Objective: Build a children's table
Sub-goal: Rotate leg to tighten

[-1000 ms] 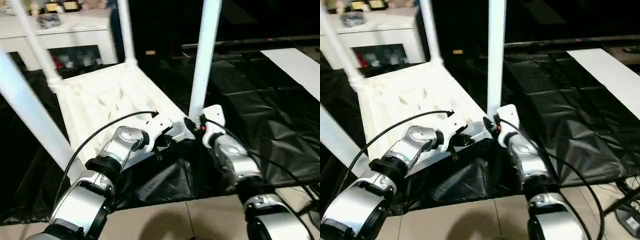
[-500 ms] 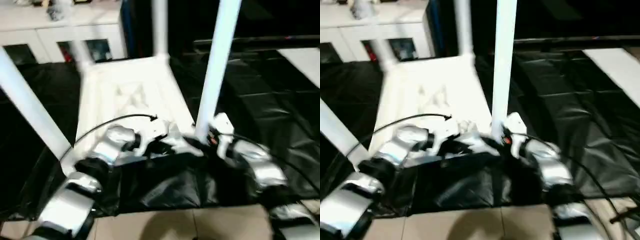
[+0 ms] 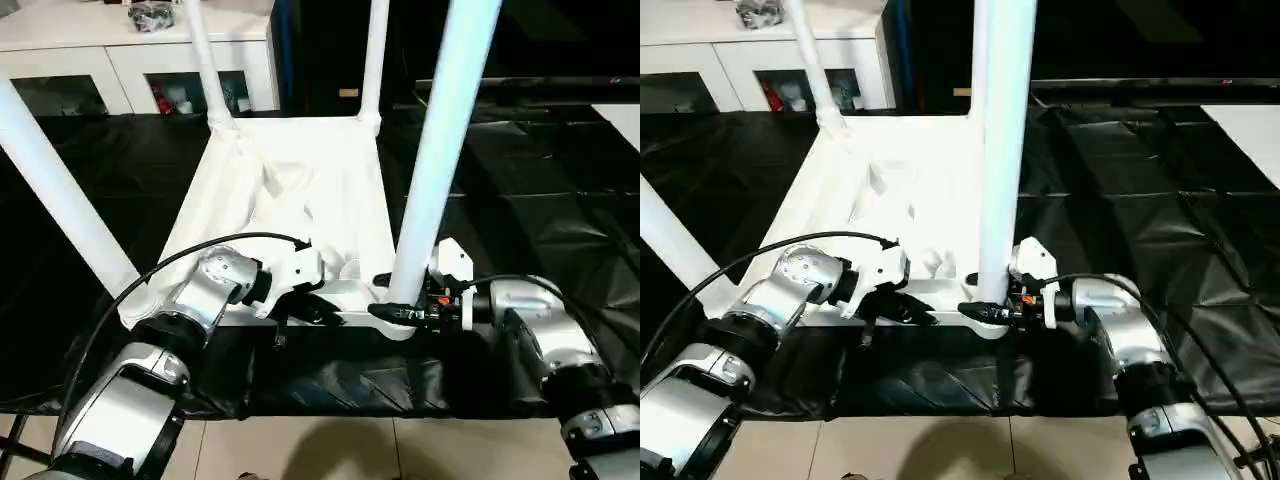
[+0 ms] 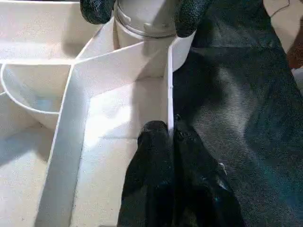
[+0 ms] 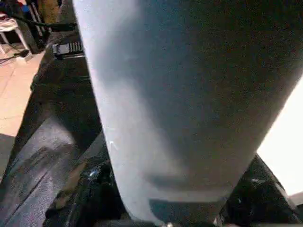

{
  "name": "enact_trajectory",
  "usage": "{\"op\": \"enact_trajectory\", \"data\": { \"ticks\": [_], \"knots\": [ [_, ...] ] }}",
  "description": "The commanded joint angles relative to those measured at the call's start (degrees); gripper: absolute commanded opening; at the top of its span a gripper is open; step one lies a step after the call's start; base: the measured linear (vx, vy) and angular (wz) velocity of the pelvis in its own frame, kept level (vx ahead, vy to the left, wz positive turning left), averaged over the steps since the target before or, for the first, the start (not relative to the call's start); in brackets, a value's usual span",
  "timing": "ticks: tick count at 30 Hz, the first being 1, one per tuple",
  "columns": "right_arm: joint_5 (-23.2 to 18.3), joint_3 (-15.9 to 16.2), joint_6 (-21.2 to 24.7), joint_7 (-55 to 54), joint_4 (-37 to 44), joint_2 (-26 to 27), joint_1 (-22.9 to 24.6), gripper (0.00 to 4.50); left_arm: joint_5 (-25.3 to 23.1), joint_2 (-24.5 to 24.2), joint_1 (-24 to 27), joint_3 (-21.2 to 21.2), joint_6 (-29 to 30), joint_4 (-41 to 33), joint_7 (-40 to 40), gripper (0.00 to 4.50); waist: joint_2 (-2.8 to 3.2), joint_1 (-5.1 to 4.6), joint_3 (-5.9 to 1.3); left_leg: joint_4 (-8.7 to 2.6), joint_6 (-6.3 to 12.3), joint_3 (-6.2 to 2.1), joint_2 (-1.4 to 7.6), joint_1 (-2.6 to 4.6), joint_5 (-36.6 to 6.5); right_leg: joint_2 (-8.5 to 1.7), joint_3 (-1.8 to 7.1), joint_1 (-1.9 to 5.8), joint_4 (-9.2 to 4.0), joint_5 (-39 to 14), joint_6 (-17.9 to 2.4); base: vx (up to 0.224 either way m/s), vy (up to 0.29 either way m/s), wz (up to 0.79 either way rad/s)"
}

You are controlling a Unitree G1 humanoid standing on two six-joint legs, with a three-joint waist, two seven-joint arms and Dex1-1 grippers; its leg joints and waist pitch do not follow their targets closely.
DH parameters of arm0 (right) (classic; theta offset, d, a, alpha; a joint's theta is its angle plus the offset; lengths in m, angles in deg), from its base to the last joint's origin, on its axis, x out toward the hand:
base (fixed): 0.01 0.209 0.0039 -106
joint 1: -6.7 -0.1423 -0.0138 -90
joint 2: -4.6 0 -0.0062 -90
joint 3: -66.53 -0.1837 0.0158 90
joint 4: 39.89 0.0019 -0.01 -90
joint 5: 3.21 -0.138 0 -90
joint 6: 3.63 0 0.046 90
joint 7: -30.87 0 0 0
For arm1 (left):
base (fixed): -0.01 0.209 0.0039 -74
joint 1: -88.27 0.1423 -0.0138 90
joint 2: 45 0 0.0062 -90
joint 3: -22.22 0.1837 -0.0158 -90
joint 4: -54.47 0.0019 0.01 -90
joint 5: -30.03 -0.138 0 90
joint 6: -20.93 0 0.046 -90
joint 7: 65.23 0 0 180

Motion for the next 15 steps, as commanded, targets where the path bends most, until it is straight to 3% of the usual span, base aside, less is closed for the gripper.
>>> {"op": "enact_trajectory", "data": {
  "ticks": [1,5,9,14,15],
  "knots": [
    [0.88,0.79,1.37,1.78,-0.46,-0.67,-0.79,2.05,-0.29,-0.36,-0.40,1.16,-0.77,0.84,2.23,0.00,-1.51,0.07,-3.77,-4.16,5.90,0.02,1.09,0.78,-13.52,-0.92,1.28,3.04,-2.94,-11.32,-14.52,0.000,0.000,0.00],
    [0.49,1.31,2.20,3.06,0.03,-0.58,-0.17,2.03,-0.36,-0.39,-0.87,1.32,-0.99,1.75,2.50,0.00,-1.56,0.15,-3.77,-3.96,6.91,0.35,1.04,0.93,-12.42,-0.83,1.51,2.88,-2.89,-10.03,-15.03,0.000,0.000,0.00],
    [-0.44,1.66,3.27,2.53,1.26,0.21,1.22,2.02,-0.21,0.28,-1.11,0.65,0.33,2.26,0.64,0.00,-1.41,0.39,-3.63,-4.07,6.27,0.51,1.11,1.19,-13.98,-0.87,1.66,2.73,-3.24,-12.51,-14.59,0.000,0.000,0.00],
    [-2.30,-1.01,5.34,-3.79,2.74,3.53,3.69,2.02,-0.17,2.47,-0.87,-0.68,3.59,1.39,-5.27,0.00,-1.31,0.88,-3.34,-4.47,4.56,0.46,1.19,1.50,-16.55,-0.91,1.82,2.36,-3.73,-17.07,-13.24,0.000,0.000,0.00],
    [-2.11,-2.48,6.23,-9.74,2.94,5.81,4.56,2.02,-0.52,3.92,-0.63,-1.06,5.14,0.61,-9.22,0.00,-1.36,0.82,-3.28,-4.60,4.20,0.42,1.17,1.45,-16.98,-0.89,1.84,2.39,-3.85,-17.86,-12.80,0.000,0.000,0.00]
  ]
}}
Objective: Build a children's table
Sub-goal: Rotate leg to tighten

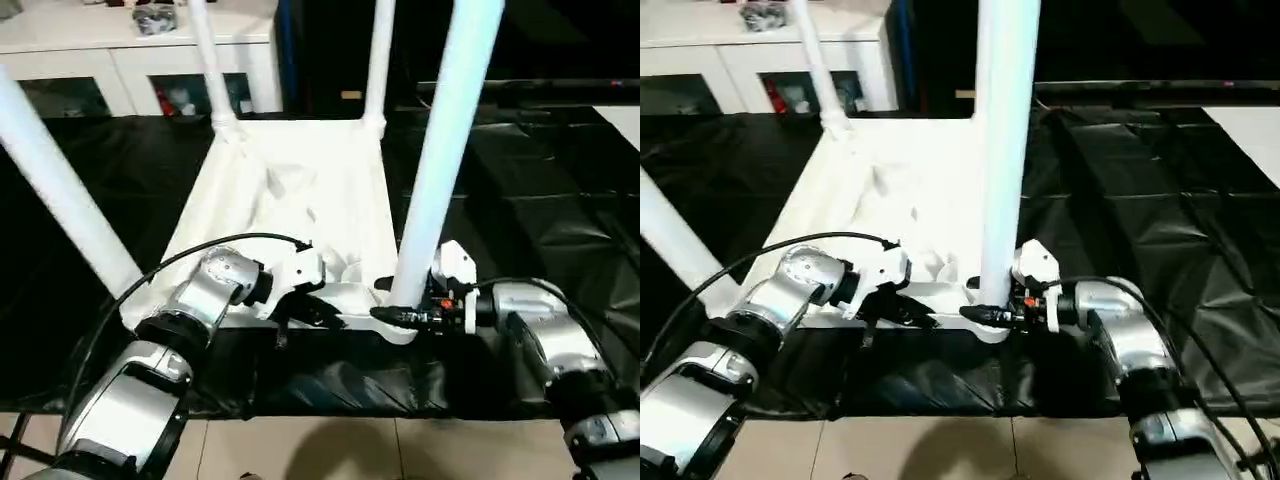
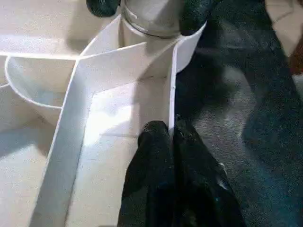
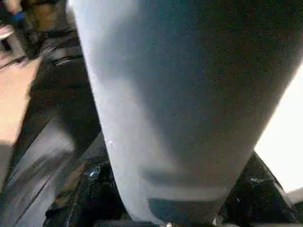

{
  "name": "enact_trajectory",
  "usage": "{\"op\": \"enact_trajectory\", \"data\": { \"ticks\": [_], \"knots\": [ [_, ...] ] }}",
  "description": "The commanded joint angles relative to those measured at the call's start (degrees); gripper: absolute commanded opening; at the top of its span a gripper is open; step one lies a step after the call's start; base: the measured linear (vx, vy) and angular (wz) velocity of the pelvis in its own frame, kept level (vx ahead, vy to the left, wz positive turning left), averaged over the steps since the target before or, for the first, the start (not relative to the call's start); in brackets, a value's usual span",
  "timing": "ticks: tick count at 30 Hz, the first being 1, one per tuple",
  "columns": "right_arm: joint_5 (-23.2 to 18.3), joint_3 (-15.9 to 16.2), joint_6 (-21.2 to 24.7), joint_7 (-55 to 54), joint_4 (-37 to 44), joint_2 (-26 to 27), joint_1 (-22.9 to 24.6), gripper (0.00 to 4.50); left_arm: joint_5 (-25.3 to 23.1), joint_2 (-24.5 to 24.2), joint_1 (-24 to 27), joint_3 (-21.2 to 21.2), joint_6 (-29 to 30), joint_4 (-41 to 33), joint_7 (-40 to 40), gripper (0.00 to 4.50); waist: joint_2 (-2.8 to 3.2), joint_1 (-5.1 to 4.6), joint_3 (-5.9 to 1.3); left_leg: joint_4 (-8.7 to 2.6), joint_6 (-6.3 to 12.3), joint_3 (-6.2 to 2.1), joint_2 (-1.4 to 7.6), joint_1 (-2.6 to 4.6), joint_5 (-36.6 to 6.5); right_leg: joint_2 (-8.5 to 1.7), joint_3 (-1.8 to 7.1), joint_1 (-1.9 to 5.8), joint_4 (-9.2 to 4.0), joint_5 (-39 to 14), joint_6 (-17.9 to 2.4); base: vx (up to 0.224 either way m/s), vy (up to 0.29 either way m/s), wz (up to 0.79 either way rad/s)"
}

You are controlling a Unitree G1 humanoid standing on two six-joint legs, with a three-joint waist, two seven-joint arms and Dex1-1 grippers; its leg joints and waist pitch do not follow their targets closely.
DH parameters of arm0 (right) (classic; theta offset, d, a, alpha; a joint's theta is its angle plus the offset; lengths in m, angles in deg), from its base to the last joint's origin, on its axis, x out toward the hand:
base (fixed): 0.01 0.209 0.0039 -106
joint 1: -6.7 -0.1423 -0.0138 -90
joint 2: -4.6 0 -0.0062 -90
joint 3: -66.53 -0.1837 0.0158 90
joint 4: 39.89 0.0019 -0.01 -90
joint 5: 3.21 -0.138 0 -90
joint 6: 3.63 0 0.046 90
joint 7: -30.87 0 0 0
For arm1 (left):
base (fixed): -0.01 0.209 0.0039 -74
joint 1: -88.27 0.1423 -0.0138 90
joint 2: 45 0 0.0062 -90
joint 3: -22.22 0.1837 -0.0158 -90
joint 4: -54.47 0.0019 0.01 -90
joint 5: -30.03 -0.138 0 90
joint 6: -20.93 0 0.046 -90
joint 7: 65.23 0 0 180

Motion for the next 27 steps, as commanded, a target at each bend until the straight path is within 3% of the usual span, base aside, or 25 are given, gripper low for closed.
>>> {"op": "enact_trajectory", "data": {
  "ticks": [1,4,5,6,7,8,9,12,13,14,16,17,18,19,20,21,23,24,26,27],
  "knots": [
    [-0.28,-0.07,2.89,-8.68,-1.47,4.49,0.65,2.02,-0.53,3.03,-0.02,-0.95,3.40,-1.07,-7.81,0.00,-1.16,-0.47,-3.15,-4.76,3.22,-0.34,1.11,1.08,-18.36,-0.87,1.19,2.10,-4.05,-20.00,-12.11,0.000,0.000,0.00],
    [1.90,-2.61,3.10,-22.43,-5.52,8.81,-0.83,2.01,-0.95,6.44,-0.37,-1.42,6.16,-1.51,-14.01,0.00,-1.25,-1.51,-2.88,-5.03,1.07,-0.71,0.78,1.09,-21.70,-0.91,1.03,1.87,-4.66,-25.91,-9.69,0.000,0.000,0.00],
    [2.07,-3.34,3.75,-25.63,-6.50,9.87,-1.39,2.01,-0.98,7.35,-0.48,-1.49,6.79,-1.57,-15.25,0.00,-1.18,-2.38,-2.71,-5.08,0.25,-0.90,0.62,1.15,-23.62,-0.87,0.86,1.62,-4.90,-28.36,-8.97,0.000,0.000,0.00],
    [2.14,-4.05,3.91,-28.91,-7.71,11.26,-2.18,2.01,-1.01,8.47,-0.66,-1.68,7.45,-1.65,-16.96,0.00,-0.46,-2.70,-2.70,-5.14,-0.07,-1.07,0.52,1.25,-24.64,-0.87,0.70,1.67,-5.05,-29.48,-8.49,0.000,0.000,0.00],
    [2.13,-4.60,4.16,-31.52,-8.81,12.38,-2.94,2.01,-1.04,9.36,-0.84,-1.83,7.98,-1.66,-18.33,0.00,-0.92,-3.63,-2.68,-5.10,-0.24,-1.20,0.40,1.18,-26.35,-0.79,0.44,1.60,-5.49,-30.98,-7.60,0.000,0.000,0.00],
    [2.41,-5.07,4.75,-34.65,-10.05,13.69,-3.95,2.01,-1.12,10.28,-1.00,-1.76,8.44,-1.84,-19.27,0.00,-1.05,-3.90,-2.72,-5.08,-0.24,-1.26,0.35,1.11,-26.71,-0.71,0.38,1.68,-5.57,-31.35,-7.12,0.000,0.000,0.00],
    [3.20,-5.12,4.59,-37.78,-11.32,14.89,-5.05,2.01,-1.24,11.15,-1.05,-1.56,8.55,-2.12,-19.91,0.00,-1.02,-4.96,-2.53,-4.89,-0.19,-1.33,-0.02,1.16,-28.26,-0.67,0.05,1.26,-6.00,-33.88,-6.31,0.000,0.000,0.00],
    [4.94,-4.95,3.07,-42.72,-13.35,17.55,-7.67,2.01,-1.37,12.17,-0.90,-0.78,8.09,-2.42,-19.42,0.00,-0.92,-6.69,-2.49,-4.76,0.37,-1.75,-0.22,0.95,-30.04,-0.71,-0.55,1.29,-6.64,-36.79,-4.91,0.000,0.000,0.00],
    [5.19,-4.90,2.61,-42.97,-13.27,17.72,-7.82,2.01,-1.45,12.05,-0.86,-0.66,7.91,-2.40,-19.31,0.00,-0.92,-6.69,-2.49,-4.76,0.37,-1.75,-0.22,0.95,-30.04,-0.71,-0.55,1.29,-6.64,-36.79,-4.91,0.000,0.000,0.00],
    [5.89,-4.71,1.71,-43.38,-12.98,17.82,-7.92,2.01,-1.58,11.57,-0.73,-0.46,7.48,-2.39,-18.80,0.00,-0.51,-6.96,-2.59,-4.81,0.67,-1.96,-0.19,0.97,-30.32,-0.84,-0.59,1.32,-6.73,-36.45,-4.84,0.000,0.000,0.00],
    [8.03,-3.97,-0.39,-43.66,-11.73,16.75,-7.53,2.56,-1.95,10.01,-0.16,-0.60,6.91,-2.88,-18.14,0.00,-0.40,-7.26,-2.82,-5.08,0.75,-2.19,0.04,0.85,-30.37,-0.80,-0.55,1.47,-6.49,-33.11,-6.13,0.000,0.000,0.00],
    [8.14,-3.99,-0.60,-43.60,-11.69,16.64,-7.51,2.69,-2.02,9.89,-0.09,-0.62,6.95,-2.96,-18.25,0.00,-0.37,-7.36,-2.92,-5.14,0.92,-2.23,0.14,0.76,-30.15,-0.82,-0.52,1.58,-6.34,-31.16,-6.91,0.000,0.000,0.00],
    [8.25,-4.02,-0.82,-43.55,-11.65,16.53,-7.48,2.71,-2.09,9.76,-0.03,-0.65,6.99,-3.06,-18.36,0.00,-0.40,-7.66,-3.00,-5.26,1.59,-2.08,0.24,0.49,-29.29,-0.68,-0.40,1.78,-5.87,-26.40,-9.11,0.000,0.000,0.00],
    [7.80,-4.18,-0.88,-41.56,-10.88,15.55,-6.97,2.78,-2.19,9.08,0.26,-0.59,6.77,-3.22,-17.96,0.00,-0.76,-7.63,-3.02,-5.24,1.91,-1.98,0.27,0.53,-29.06,-0.70,-0.33,1.74,-5.87,-25.55,-9.69,0.000,0.000,0.00],
    [7.04,-4.10,-0.74,-38.57,-9.81,14.42,-6.28,2.90,-2.35,8.43,0.54,-0.52,6.45,-3.40,-17.78,0.00,-0.70,-7.57,-3.09,-5.16,2.25,-1.92,0.28,0.61,-28.70,-0.73,-0.25,1.77,-5.68,-24.59,-10.31,0.000,0.000,0.00],
    [6.22,-3.62,-0.17,-34.68,-7.99,12.90,-5.18,3.03,-2.35,7.76,0.76,-0.45,6.17,-3.46,-17.08,0.00,-0.70,-7.34,-3.19,-5.11,3.46,-1.77,0.30,0.30,-26.67,-0.74,0.05,2.25,-5.37,-21.53,-11.31,0.000,0.000,0.00],
    [5.94,-3.30,0.00,-33.13,-7.35,12.25,-4.72,3.15,-2.38,7.54,0.87,-0.45,6.17,-3.51,-16.77,0.00,-0.76,-7.17,-3.25,-5.12,4.30,-1.67,0.39,0.13,-24.86,-0.77,0.28,2.40,-5.14,-19.27,-11.96,0.000,0.000,0.00],
    [5.73,-2.55,-0.81,-28.02,-4.45,8.29,-2.37,3.20,-2.46,6.62,0.98,-0.64,5.72,-3.47,-16.00,0.00,-0.73,-7.02,-3.47,-4.95,5.40,-1.60,0.33,-0.14,-22.05,-0.88,0.36,2.86,-4.83,-16.45,-12.66,0.000,0.000,0.00],
    [5.38,-2.49,-1.61,-24.41,-2.35,5.14,-0.52,3.20,-2.53,6.10,0.97,-0.85,5.36,-3.27,-15.79,0.00,-0.75,-6.15,-3.62,-4.61,6.75,-1.35,0.50,0.20,-19.66,-0.90,0.60,2.78,-4.68,-13.78,-13.35,0.025,0.001,0.03],
    [5.25,-2.58,-1.93,-23.27,-1.67,4.11,0.12,3.20,-2.56,5.96,0.96,-0.92,5.19,-3.16,-15.76,0.00,-0.87,-6.06,-3.65,-4.52,7.22,-1.32,0.50,0.05,-18.65,-0.88,0.68,2.85,-4.47,-12.85,-13.70,0.051,0.002,0.05]
  ]
}}
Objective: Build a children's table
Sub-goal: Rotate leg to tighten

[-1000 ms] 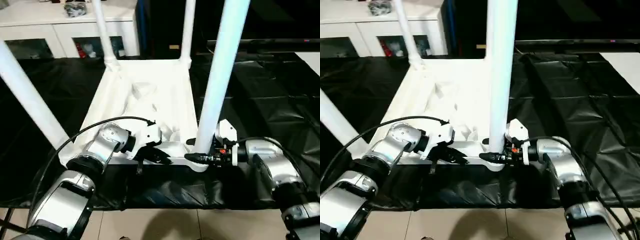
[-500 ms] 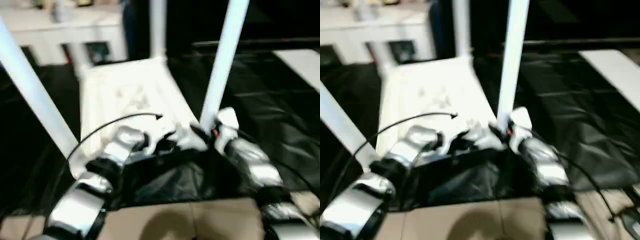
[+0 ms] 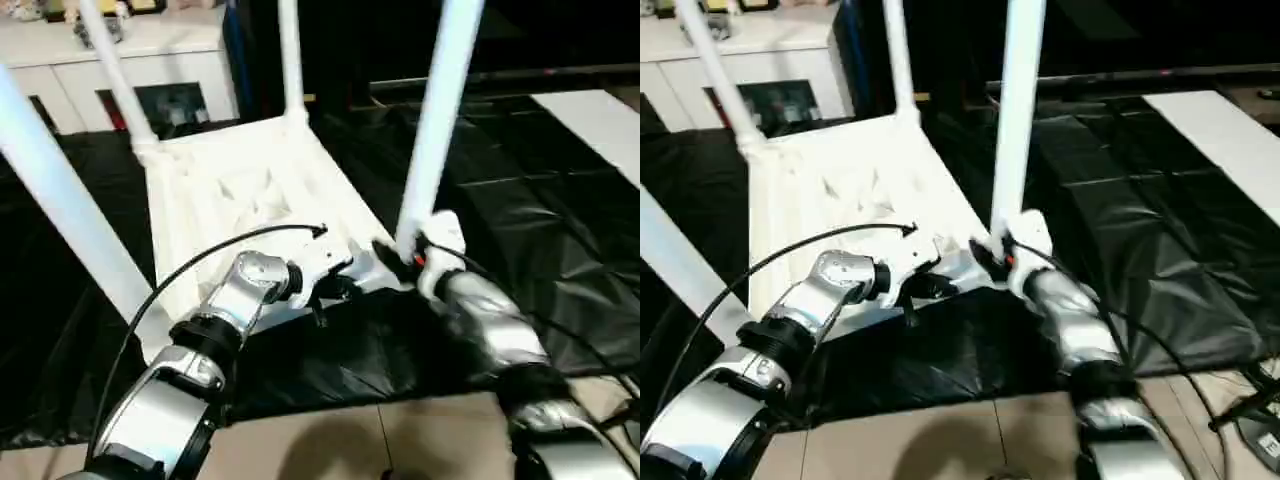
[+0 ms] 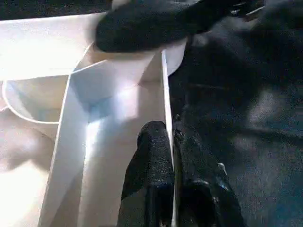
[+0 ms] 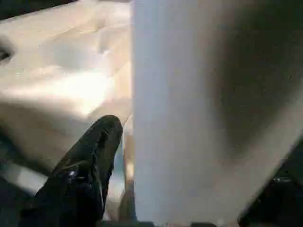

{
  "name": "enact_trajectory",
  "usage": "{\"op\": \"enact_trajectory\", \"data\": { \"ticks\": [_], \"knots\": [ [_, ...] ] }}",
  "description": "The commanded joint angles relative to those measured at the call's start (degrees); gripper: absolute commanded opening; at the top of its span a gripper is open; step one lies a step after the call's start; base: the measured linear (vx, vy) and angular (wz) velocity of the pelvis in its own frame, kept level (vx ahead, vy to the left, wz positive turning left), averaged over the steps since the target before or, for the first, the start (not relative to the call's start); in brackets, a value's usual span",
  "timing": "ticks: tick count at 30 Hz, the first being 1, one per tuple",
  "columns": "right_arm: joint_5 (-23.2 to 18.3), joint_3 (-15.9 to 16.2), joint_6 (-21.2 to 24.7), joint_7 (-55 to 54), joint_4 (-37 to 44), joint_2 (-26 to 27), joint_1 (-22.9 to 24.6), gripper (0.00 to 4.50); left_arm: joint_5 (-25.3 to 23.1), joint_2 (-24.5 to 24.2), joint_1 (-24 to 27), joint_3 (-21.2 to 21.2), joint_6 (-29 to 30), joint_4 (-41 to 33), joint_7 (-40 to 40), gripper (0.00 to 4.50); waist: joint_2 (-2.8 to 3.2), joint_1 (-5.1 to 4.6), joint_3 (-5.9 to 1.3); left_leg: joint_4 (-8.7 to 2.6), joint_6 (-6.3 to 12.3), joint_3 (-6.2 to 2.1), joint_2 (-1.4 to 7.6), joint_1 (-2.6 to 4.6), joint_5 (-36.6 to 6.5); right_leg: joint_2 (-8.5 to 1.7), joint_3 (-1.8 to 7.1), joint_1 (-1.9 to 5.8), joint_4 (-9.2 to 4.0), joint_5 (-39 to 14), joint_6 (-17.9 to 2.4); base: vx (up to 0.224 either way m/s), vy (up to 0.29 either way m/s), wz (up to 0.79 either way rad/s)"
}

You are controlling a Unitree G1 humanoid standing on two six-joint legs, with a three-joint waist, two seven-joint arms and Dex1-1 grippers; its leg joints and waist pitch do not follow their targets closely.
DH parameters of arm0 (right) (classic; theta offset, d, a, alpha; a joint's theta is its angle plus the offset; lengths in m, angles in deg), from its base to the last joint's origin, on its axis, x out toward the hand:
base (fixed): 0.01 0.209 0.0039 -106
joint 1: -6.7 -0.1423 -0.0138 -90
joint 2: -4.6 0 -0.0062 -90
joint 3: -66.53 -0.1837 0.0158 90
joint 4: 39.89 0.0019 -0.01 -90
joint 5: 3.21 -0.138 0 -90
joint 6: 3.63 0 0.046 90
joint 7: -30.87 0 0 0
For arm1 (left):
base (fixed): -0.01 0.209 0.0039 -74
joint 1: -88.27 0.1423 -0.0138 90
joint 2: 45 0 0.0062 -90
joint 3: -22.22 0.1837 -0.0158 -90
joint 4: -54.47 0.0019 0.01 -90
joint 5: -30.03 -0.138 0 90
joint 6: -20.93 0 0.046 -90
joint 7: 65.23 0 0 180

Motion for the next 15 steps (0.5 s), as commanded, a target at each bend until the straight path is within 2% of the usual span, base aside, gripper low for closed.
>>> {"op": "enact_trajectory", "data": {
  "ticks": [1,3,4,5,6,8,9,10,11,12,15],
  "knots": [
    [-1.03,1.29,-0.12,4.73,2.24,-1.22,1.79,3.20,0.10,-0.36,0.68,0.39,-1.46,0.06,0.61,0.00,-1.14,0.30,-3.65,-4.15,7.90,0.07,1.23,0.31,-16.63,-0.75,0.82,2.75,-3.34,-11.40,-13.91,0.051,0.002,0.05],
    [-3.22,-0.10,0.25,10.31,5.81,-5.72,4.63,3.20,0.43,-0.92,0.99,0.19,-1.54,-0.32,1.00,0.00,-1.12,0.87,-3.83,-3.83,9.41,0.07,1.35,0.33,-13.27,-0.83,0.83,3.07,-2.94,-7.95,-14.61,0.000,0.000,0.00],
    [-4.03,-0.69,0.55,11.94,6.99,-7.11,5.57,3.20,0.59,-1.11,1.13,0.12,-1.43,-0.52,1.19,0.00,-1.12,0.87,-3.83,-3.83,9.41,0.07,1.35,0.33,-13.27,-0.83,0.83,3.07,-2.94,-7.95,-14.61,0.000,0.000,0.00],
    [-4.53,-1.06,0.77,12.88,7.71,-7.93,6.14,3.20,0.70,-1.22,1.22,0.08,-1.34,-0.64,1.32,0.00,-1.18,1.30,-3.86,-3.68,10.23,0.07,1.43,0.31,-12.17,-0.85,0.86,3.16,-2.80,-6.88,-14.74,0.000,0.000,0.00],
    [-4.97,-1.36,0.96,13.88,8.59,-8.84,6.80,3.20,0.78,-1.39,1.37,0.04,-1.34,-0.81,1.54,0.00,-1.12,1.62,-3.74,-3.72,10.40,0.16,1.29,0.24,-12.45,-0.81,0.75,3.07,-2.90,-8.34,-14.75,0.000,0.000,0.00],
    [-5.35,-1.71,1.30,15.10,9.68,-10.19,7.72,3.20,0.88,-1.66,1.59,0.04,-1.76,-0.96,2.07,0.00,-1.20,1.52,-3.55,-3.91,9.92,0.13,1.29,0.15,-13.93,-0.79,0.68,3.06,-3.16,-10.96,-14.16,0.000,0.000,0.00],
    [-6.27,-2.31,2.11,17.40,11.84,-12.59,9.51,3.20,1.05,-2.32,1.98,0.24,-2.76,-1.07,3.56,0.00,-1.28,1.55,-3.38,-4.05,8.83,0.11,1.29,0.41,-16.78,-0.67,0.65,2.93,-3.82,-15.79,-12.78,0.000,0.000,0.00],
    [-6.65,-2.46,2.39,18.24,12.71,-13.50,10.22,3.20,1.14,-2.61,2.15,0.38,-3.25,-1.10,4.28,0.00,-1.28,1.55,-3.38,-4.05,8.83,0.11,1.29,0.41,-16.78,-0.67,0.65,2.93,-3.82,-15.79,-12.78,0.000,0.000,0.00],
    [-6.97,-2.54,2.59,18.95,13.46,-14.20,10.83,3.20,1.18,-2.87,2.27,0.45,-3.27,-1.11,4.68,0.00,-1.19,1.49,-3.21,-4.33,8.29,-0.04,1.34,0.11,-17.63,-0.69,0.67,2.96,-3.83,-18.14,-12.06,0.000,0.000,0.00],
    [-7.41,-2.59,2.90,20.29,14.51,-15.48,11.72,3.20,1.05,-3.41,2.25,0.53,-3.77,-0.95,4.98,0.00,-1.18,1.48,-3.25,-4.39,7.77,-0.09,1.42,0.30,-18.48,-0.69,0.68,2.76,-3.98,-19.29,-11.65,0.000,0.000,0.00],
    [-7.65,-2.36,2.95,21.15,15.29,-16.32,12.26,3.20,1.11,-4.01,2.24,0.75,-4.41,-0.95,6.28,0.00,-1.22,1.25,-3.24,-4.45,7.18,-0.16,1.37,0.21,-19.10,-0.65,0.66,2.66,-3.96,-19.81,-11.34,0.000,0.000,0.00]
  ]
}}
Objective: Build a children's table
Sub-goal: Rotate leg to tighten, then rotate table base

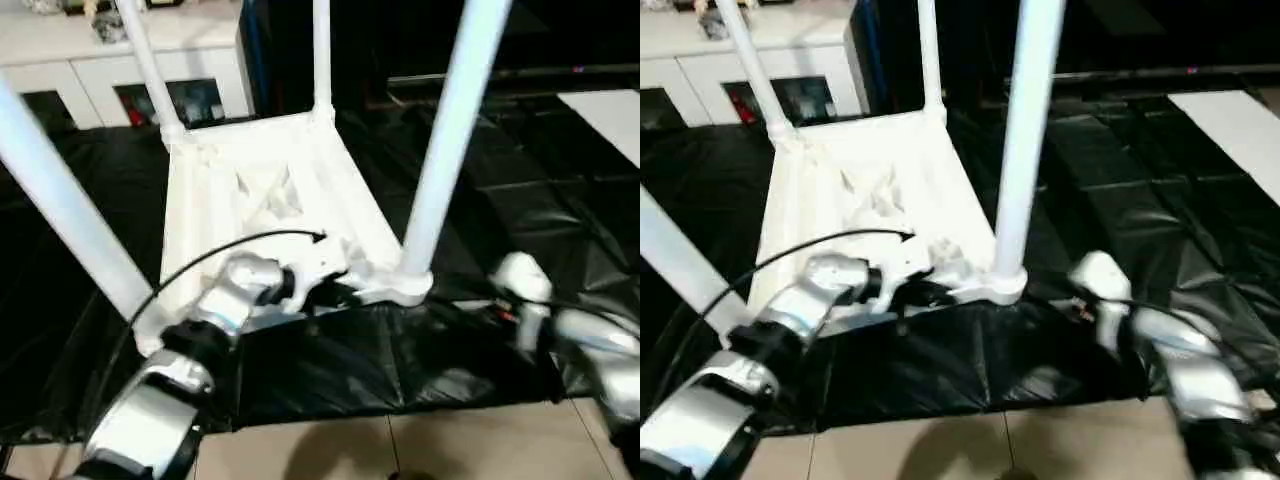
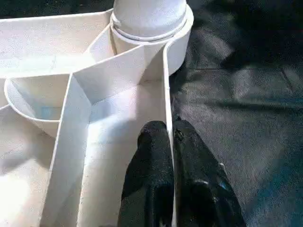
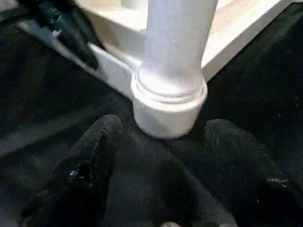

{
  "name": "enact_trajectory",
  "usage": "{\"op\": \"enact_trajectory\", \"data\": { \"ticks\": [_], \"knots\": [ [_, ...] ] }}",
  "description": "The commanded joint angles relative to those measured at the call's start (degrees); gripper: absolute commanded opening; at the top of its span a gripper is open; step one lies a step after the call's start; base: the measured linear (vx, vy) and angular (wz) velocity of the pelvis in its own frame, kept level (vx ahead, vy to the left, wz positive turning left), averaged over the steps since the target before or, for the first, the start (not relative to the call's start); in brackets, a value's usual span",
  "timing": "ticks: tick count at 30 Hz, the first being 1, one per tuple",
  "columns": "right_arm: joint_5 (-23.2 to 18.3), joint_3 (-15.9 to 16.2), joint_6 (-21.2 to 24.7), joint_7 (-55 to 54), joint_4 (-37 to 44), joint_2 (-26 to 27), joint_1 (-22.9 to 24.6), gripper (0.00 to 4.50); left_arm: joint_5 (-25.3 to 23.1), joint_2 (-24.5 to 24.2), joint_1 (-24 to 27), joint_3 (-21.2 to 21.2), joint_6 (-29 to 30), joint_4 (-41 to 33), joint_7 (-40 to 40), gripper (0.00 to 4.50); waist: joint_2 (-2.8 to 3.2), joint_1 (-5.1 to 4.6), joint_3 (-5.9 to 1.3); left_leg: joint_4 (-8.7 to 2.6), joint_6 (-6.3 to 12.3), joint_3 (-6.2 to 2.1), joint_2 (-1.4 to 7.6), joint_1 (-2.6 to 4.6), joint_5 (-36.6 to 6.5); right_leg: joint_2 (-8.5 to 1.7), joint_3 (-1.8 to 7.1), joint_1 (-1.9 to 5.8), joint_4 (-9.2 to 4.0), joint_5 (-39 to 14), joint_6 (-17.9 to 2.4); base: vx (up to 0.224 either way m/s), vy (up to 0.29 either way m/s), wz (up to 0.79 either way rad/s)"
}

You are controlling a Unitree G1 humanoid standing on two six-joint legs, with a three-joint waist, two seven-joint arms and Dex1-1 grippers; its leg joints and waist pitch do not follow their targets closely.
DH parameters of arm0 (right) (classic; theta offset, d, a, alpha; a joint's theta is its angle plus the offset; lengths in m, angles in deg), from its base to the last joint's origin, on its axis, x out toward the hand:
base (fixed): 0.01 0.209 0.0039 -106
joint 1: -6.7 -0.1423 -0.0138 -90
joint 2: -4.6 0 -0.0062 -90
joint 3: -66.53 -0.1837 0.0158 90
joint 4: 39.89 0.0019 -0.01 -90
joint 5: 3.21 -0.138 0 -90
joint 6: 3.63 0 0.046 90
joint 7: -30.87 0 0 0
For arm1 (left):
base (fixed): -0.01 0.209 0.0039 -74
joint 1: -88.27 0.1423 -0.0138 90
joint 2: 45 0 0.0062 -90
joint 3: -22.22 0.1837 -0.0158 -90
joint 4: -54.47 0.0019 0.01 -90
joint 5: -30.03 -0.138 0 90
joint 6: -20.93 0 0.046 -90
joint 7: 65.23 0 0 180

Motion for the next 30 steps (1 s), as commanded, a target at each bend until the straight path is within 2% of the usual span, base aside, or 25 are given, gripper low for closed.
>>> {"op": "enact_trajectory", "data": {
  "ticks": [1,3,7,8,9,10,12,13,14,15,16,17,18,19,20,21,22,23,24,25,26,27,28,29,30],
  "knots": [
    [-1.23,0.32,0.17,1.18,2.04,-0.47,0.44,3.20,-0.09,-1.15,0.77,0.61,-1.34,-0.07,2.35,0.00,-1.36,0.27,-3.19,-4.41,6.84,-0.30,1.29,0.20,-19.09,-0.69,0.63,2.73,-4.06,-19.95,-11.53,0.000,0.000,0.00],
    [-1.42,0.22,0.13,1.53,2.32,-0.51,0.58,3.20,0.03,-1.34,0.70,0.66,-1.38,-0.11,2.48,0.00,-1.39,0.35,-3.32,-4.31,6.82,-0.19,1.37,0.45,-19.00,-0.66,0.71,2.52,-4.10,-18.98,-12.03,0.000,0.000,0.00],
    [-2.12,0.40,0.70,2.38,3.50,-0.60,0.85,3.20,-0.21,-1.24,0.20,0.18,-2.18,0.63,0.51,0.00,-1.39,0.80,-3.51,-4.15,7.58,-0.15,1.40,0.31,-16.44,-0.65,0.77,2.78,-3.59,-14.42,-13.07,0.000,0.000,0.00],
    [-2.80,0.67,1.65,3.10,4.49,-0.69,1.10,3.24,0.85,-0.78,-0.10,-0.81,-0.73,0.89,0.60,0.55,-1.80,0.97,-3.52,-4.09,8.15,-0.11,1.41,0.25,-15.47,-0.70,0.80,2.90,-3.35,-13.68,-13.17,0.000,0.000,0.00],
    [-3.48,1.51,3.00,4.42,6.57,-1.12,1.65,3.24,2.63,-0.64,-0.19,-2.05,0.47,-0.18,1.33,0.55,-1.66,1.13,-3.51,-4.07,8.42,-0.12,1.45,0.29,-15.14,-0.75,0.78,2.93,-3.34,-13.52,-13.29,0.000,0.000,0.00],
    [-3.78,2.03,3.68,5.12,7.66,-1.31,1.93,3.24,3.87,-0.60,0.00,-2.88,1.41,-1.43,1.81,0.55,-1.81,1.32,-3.45,-4.04,8.64,-0.07,1.45,0.17,-14.77,-0.75,0.74,2.95,-3.28,-13.93,-13.27,0.000,0.000,0.00],
    [-4.54,3.17,5.63,6.86,10.05,-1.56,2.37,3.24,6.90,-1.09,1.02,-4.72,4.49,-5.74,3.20,0.75,-1.75,1.72,-3.44,-4.13,8.70,-0.09,1.67,0.18,-14.24,-0.86,0.77,2.98,-3.17,-13.88,-13.90,0.000,0.000,0.00],
    [-4.63,3.53,6.02,7.28,10.69,-1.63,2.48,3.24,7.54,-1.68,1.69,-4.85,5.56,-7.83,4.02,0.99,-1.96,1.74,-3.39,-4.14,8.69,-0.01,1.71,0.19,-14.48,-0.77,0.77,2.80,-3.23,-14.12,-13.97,0.000,0.000,0.00],
    [-4.87,4.11,6.48,7.91,11.50,-1.67,2.49,3.24,8.84,-2.71,2.94,-5.17,7.80,-11.49,5.44,0.99,-1.87,1.88,-3.43,-4.12,8.56,-0.09,1.77,0.28,-14.44,-0.82,0.80,2.83,-3.07,-14.09,-14.00,0.000,0.000,0.00],
    [-5.27,4.69,7.02,8.36,12.27,-1.46,2.31,3.24,10.51,-4.05,4.63,-5.60,10.84,-16.11,7.06,1.03,-2.17,2.10,-3.27,-4.37,8.47,-0.11,1.95,0.17,-14.16,-0.99,0.89,2.93,-2.89,-14.14,-14.24,0.000,0.000,0.00],
    [-5.55,4.91,7.35,8.45,12.57,-1.20,2.11,3.24,11.43,-4.77,5.57,-5.86,12.57,-18.54,7.83,1.09,-1.98,2.26,-3.24,-4.38,8.12,-0.01,2.02,0.41,-14.52,-0.92,0.98,2.73,-2.81,-14.97,-14.13,0.000,0.000,0.00],
    [-5.97,5.14,7.82,8.51,12.98,-0.78,1.82,3.24,12.63,-5.74,6.84,-6.21,14.84,-21.68,8.75,1.21,-2.00,2.24,-3.14,-4.38,8.20,0.00,1.90,0.31,-14.54,-0.81,1.00,2.61,-2.99,-15.47,-13.88,0.000,0.000,0.00],
    [-6.49,5.67,8.31,8.19,13.24,0.66,0.83,3.24,14.71,-8.11,9.70,-6.66,19.18,-27.94,10.48,1.34,-2.12,2.53,-3.05,-4.44,7.57,0.03,1.90,0.27,-14.22,-0.86,1.17,2.49,-2.82,-16.37,-13.55,0.000,0.000,0.00],
    [-6.34,5.96,8.33,7.59,12.87,1.63,0.11,3.24,15.29,-9.42,11.16,-6.68,20.82,-30.51,11.18,1.41,-2.28,2.67,-3.06,-4.42,7.19,0.10,1.98,0.54,-14.68,-0.82,1.21,2.22,-2.85,-17.00,-13.46,0.000,0.000,0.00],
    [-6.14,6.21,8.34,7.16,12.59,2.37,-0.42,3.24,15.53,-10.31,12.21,-6.72,21.86,-32.07,11.56,1.43,-2.11,2.61,-3.04,-4.49,6.74,0.02,2.00,0.50,-14.82,-0.85,1.26,2.22,-2.68,-17.15,-13.43,0.000,0.000,0.00],
    [-5.99,6.41,8.34,6.83,12.38,2.94,-0.82,3.24,15.71,-10.99,13.01,-6.76,22.66,-33.26,11.85,1.45,-1.85,2.70,-2.99,-4.51,5.77,0.06,2.01,0.86,-15.70,-0.65,1.32,1.87,-2.73,-17.83,-13.11,0.000,0.000,0.00],
    [-5.46,6.79,8.11,5.91,11.71,4.22,-1.79,3.24,16.28,-12.49,14.81,-6.89,24.39,-35.72,12.52,1.53,-2.43,2.50,-2.81,-4.64,5.10,0.14,1.88,0.76,-16.50,-0.39,1.32,1.81,-2.89,-18.50,-12.65,0.000,0.000,0.00],
    [-5.14,7.02,8.00,5.34,11.34,5.00,-2.38,3.24,16.65,-13.41,15.91,-7.00,25.47,-37.21,12.91,1.67,-2.10,2.83,-2.92,-4.68,4.49,0.04,1.96,1.02,-16.66,-0.57,1.40,1.81,-2.62,-18.51,-12.65,0.000,0.000,0.00],
    [-3.52,7.22,7.58,1.60,7.39,7.91,-5.58,3.24,19.10,-17.02,20.84,-8.59,29.97,-42.75,13.31,1.79,-2.48,2.88,-2.86,-4.81,3.28,0.03,1.99,0.98,-17.13,-0.59,1.48,1.74,-2.37,-18.90,-12.29,0.000,0.000,0.00],
    [-3.52,7.22,7.58,1.60,7.39,7.91,-5.58,3.24,19.10,-17.02,20.84,-8.59,29.97,-42.75,13.31,1.84,-2.16,2.89,-2.77,-4.98,2.77,-0.11,1.92,0.84,-17.18,-0.74,1.46,1.70,-2.20,-19.20,-12.34,0.000,0.000,0.00],
    [-2.95,7.16,7.34,0.32,5.87,8.81,-6.64,3.24,19.74,-18.12,22.35,-9.12,31.13,-44.27,13.44,1.85,-2.16,2.64,-2.51,-5.14,2.09,0.01,1.74,0.84,-18.29,-0.27,1.38,1.64,-2.63,-20.44,-11.41,0.000,0.000,0.00],
    [-1.32,7.03,6.24,-2.70,2.38,10.37,-8.80,3.24,20.74,-20.25,25.43,-10.42,33.06,-47.20,13.45,1.88,-2.06,2.75,-2.86,-4.91,1.21,0.02,1.99,1.44,-18.62,-0.53,1.53,1.28,-2.26,-19.43,-11.91,0.000,0.000,0.00],
    [0.26,6.65,4.91,-5.88,-0.66,11.41,-10.52,3.24,21.04,-21.80,27.65,-11.45,33.94,-48.81,13.59,1.99,-2.09,2.23,-2.32,-5.33,0.85,0.03,1.70,0.92,-19.50,-0.22,1.49,1.36,-2.58,-20.32,-11.69,0.000,0.000,0.00],
    [0.84,6.43,4.16,-7.41,-2.12,11.84,-11.39,3.24,21.19,-22.87,29.04,-11.99,34.40,-49.94,13.72,2.15,-1.81,2.25,-2.56,-5.19,0.13,-0.07,1.76,1.16,-20.06,-0.31,1.45,1.29,-2.29,-20.24,-11.73,0.000,0.000,0.00],
    [2.15,6.00,3.01,-11.05,-5.38,12.73,-13.41,3.24,21.44,-25.37,32.05,-13.13,35.36,-51.94,14.30,2.24,-1.95,2.16,-2.57,-5.16,-0.54,0.02,1.79,1.56,-20.52,-0.26,1.58,0.97,-2.35,-19.51,-11.81,0.000,0.000,0.00]
  ]
}}
